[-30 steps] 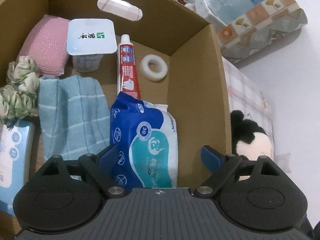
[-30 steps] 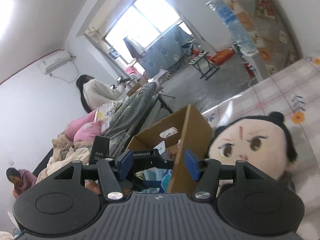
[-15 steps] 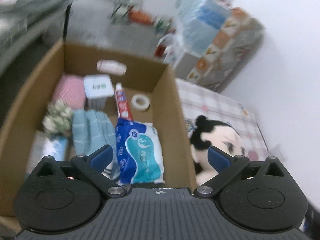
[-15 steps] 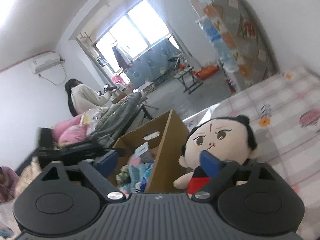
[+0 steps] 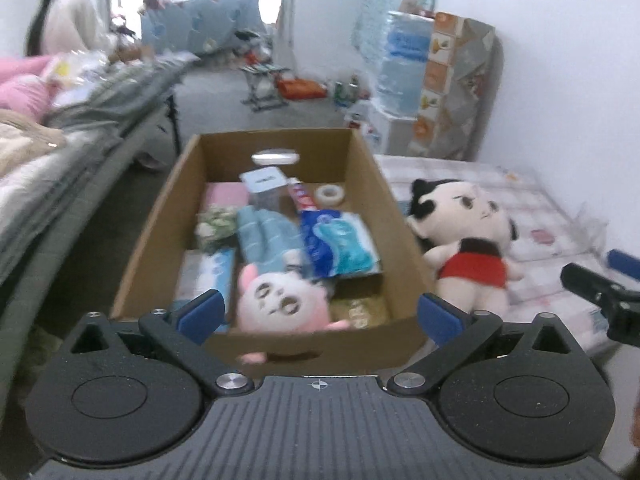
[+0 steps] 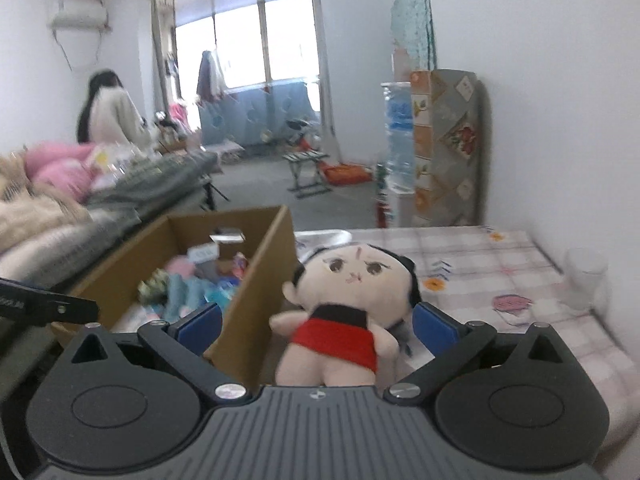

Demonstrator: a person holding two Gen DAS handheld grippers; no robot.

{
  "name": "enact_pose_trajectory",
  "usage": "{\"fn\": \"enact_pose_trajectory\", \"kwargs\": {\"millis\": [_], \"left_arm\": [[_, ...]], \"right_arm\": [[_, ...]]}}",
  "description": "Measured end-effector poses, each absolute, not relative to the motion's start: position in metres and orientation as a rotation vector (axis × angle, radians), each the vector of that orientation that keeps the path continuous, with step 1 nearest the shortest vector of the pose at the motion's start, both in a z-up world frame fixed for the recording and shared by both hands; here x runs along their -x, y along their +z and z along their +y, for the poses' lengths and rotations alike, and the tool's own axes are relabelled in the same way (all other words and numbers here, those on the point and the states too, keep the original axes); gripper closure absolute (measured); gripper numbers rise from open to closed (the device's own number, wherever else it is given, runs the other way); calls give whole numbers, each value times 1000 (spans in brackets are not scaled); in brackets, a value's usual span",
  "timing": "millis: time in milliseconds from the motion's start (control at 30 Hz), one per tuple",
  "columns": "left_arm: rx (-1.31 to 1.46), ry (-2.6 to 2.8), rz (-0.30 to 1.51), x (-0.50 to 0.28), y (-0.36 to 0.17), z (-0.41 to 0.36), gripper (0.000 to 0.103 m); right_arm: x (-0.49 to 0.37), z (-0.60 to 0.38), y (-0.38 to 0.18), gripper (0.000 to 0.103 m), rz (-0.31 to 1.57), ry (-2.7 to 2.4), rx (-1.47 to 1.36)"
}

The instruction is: Organize soft objects

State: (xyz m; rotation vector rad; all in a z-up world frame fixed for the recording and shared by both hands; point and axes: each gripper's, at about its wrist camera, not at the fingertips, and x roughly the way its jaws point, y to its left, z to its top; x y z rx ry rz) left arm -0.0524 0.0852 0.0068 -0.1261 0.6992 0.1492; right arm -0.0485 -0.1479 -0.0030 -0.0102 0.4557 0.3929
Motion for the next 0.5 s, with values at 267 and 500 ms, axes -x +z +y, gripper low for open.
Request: {"fn": "enact_pose_trajectory", "kwargs": {"millis": [267, 500], "left_arm": [[47, 206, 717, 69, -13, 71, 0], [34, 237, 679, 70, -11, 66, 0]], "right_arm": [[73, -134, -10, 39, 495, 322, 62], [78, -126, -4, 39, 488, 327, 43]]}}
